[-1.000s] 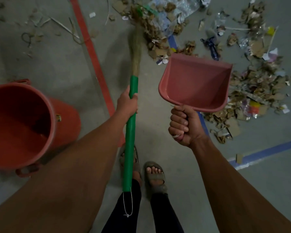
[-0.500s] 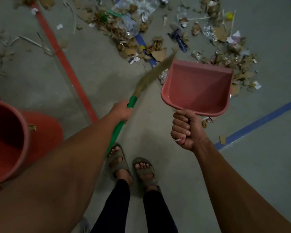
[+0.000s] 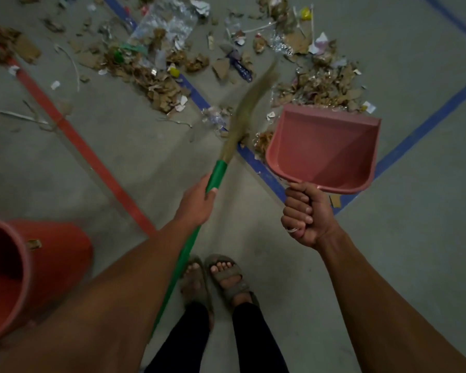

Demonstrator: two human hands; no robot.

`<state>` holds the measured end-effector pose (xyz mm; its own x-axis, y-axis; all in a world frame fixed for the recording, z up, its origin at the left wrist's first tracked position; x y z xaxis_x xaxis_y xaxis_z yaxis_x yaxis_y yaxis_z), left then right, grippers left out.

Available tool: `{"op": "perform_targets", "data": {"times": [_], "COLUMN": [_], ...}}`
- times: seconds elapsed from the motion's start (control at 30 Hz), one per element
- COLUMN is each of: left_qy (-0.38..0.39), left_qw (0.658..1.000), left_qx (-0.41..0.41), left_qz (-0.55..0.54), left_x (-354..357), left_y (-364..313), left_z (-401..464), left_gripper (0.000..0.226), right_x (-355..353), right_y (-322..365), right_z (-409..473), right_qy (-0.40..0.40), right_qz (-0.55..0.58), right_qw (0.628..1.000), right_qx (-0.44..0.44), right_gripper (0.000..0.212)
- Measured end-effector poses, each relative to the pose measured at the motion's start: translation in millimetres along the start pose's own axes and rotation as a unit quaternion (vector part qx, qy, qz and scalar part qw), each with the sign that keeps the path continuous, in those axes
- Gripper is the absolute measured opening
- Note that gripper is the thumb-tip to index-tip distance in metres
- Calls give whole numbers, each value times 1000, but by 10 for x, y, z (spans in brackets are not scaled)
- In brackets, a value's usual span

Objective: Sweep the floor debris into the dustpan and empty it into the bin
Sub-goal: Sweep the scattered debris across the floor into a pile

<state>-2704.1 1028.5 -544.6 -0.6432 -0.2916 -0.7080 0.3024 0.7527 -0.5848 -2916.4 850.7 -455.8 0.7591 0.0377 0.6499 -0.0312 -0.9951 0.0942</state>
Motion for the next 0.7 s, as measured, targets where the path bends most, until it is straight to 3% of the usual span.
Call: {"op": "perform_targets", "data": {"times": [0.13,0.23,0.33,0.5,0.6,0.7], "left_qy": [110,138,82,-50,-100,-101], "left_qw": [992,979,973,965,971,984], "left_qx": [-2,-28,-100,-221,-185,-104], "left_qz": [61,147,191,130,119,105], "left_x": [121,132,34,-347,-583,-689], "left_y": [-1,84,223,284,366,516], "left_z": [-56,52,255,417,305,102], "left_gripper": [50,37,41,53,56,55], "right_x": [-138,-229,-264,-212,-118,-31], "right_y": [60,-39,-216,-495,-614,-702], "right_z": [-92,-83,-48,29,44,42], "right_qy": [-16,-15,-7,8,19,14], "right_qz": [-1,0,7,16,20,17], "right_qw": [1000,1000,1000,1000,1000,1000], "right_qx": [-25,-24,-10,1,2,-1], "right_gripper": [41,42,42,44,44,43]}}
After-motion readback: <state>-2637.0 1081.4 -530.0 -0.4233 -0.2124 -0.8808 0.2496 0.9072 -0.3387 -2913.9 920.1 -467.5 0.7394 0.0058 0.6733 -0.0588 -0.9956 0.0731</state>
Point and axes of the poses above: each hand's wrist, its own z-axis towards the middle knuckle, its own x-axis out of the palm, y = z × x, the point moved 1 cm from there along z, towards the middle knuckle, and after that the axes turned 8 degrees about -y, right-handed, at the moved point
